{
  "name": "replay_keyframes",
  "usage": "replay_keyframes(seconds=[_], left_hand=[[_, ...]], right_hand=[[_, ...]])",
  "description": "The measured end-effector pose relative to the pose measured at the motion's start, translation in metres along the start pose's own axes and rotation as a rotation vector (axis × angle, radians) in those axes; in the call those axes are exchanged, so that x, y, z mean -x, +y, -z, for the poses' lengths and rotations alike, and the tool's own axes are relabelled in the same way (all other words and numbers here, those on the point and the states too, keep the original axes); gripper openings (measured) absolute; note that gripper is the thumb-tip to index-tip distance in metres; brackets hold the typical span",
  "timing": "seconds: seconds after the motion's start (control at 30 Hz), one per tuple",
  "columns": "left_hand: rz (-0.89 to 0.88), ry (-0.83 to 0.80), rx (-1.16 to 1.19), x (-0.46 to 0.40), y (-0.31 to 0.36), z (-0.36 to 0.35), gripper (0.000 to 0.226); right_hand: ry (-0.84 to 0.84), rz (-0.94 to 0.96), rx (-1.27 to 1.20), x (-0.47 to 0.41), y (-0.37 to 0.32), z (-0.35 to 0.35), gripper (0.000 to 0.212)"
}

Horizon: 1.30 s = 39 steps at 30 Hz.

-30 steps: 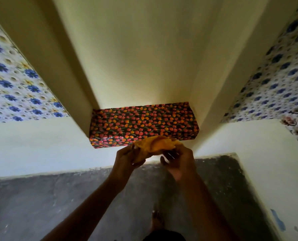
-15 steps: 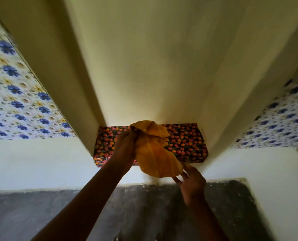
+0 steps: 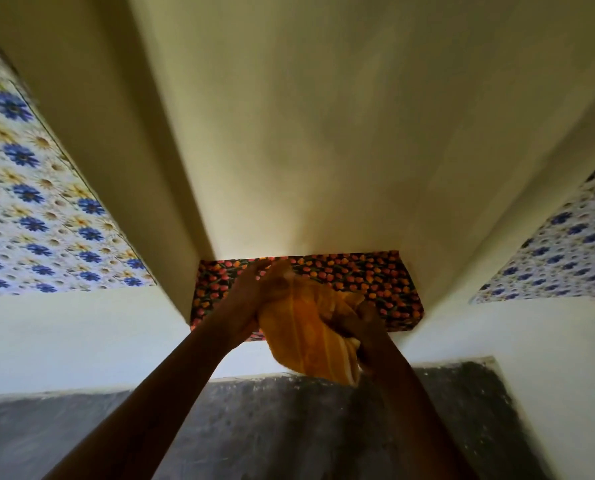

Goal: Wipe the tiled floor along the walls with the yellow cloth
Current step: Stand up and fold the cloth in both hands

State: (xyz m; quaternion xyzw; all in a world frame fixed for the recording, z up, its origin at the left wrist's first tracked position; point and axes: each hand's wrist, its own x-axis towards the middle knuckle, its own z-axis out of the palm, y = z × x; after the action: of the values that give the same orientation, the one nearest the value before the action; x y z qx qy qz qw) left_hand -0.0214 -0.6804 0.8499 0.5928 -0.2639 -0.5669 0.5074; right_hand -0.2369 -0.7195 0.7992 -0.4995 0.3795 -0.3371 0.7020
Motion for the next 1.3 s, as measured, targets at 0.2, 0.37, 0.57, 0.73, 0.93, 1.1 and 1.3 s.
replay_keyframes(seconds=[0.2,0.37,0.57,0.73,0.93,1.1,1.3], left_hand=[[-0.113,-0.292,-0.407,-0.005,-0.014,0.046,0.097],[-0.296,-0.090,-0.445,-0.011,-0.011,0.051,0.082],[-0.394,-0.059,-0.464,-0.013,-0.009,0.061,0.066],[-0.348,-0.075,-0.574,-0.026,-0.011,0.080,0.052],[-0.416,0.020,-0.731,-0.043,-0.026,0.103,0.052],[-0.510,0.041,-0.905,-0.057,-0.039,0.115,0.031],[-0.499,0.098,-1.032,-0.080,-0.057,0.125,0.025]], right_hand=[[0.100,0.009,-0.067,-0.014,0.008,-0.006,0.048],[-0.008,-0.175,-0.185,-0.017,0.023,-0.032,0.074],[0.264,-0.155,-0.260,-0.018,0.022,-0.068,0.051],[0.269,-0.083,-0.341,-0.034,0.046,-0.076,0.116],[0.427,0.080,-0.153,-0.046,0.055,-0.082,0.125],[0.305,0.074,0.485,-0.058,0.061,-0.091,0.061],[0.418,0.050,0.869,-0.078,0.056,-0.085,0.031]])
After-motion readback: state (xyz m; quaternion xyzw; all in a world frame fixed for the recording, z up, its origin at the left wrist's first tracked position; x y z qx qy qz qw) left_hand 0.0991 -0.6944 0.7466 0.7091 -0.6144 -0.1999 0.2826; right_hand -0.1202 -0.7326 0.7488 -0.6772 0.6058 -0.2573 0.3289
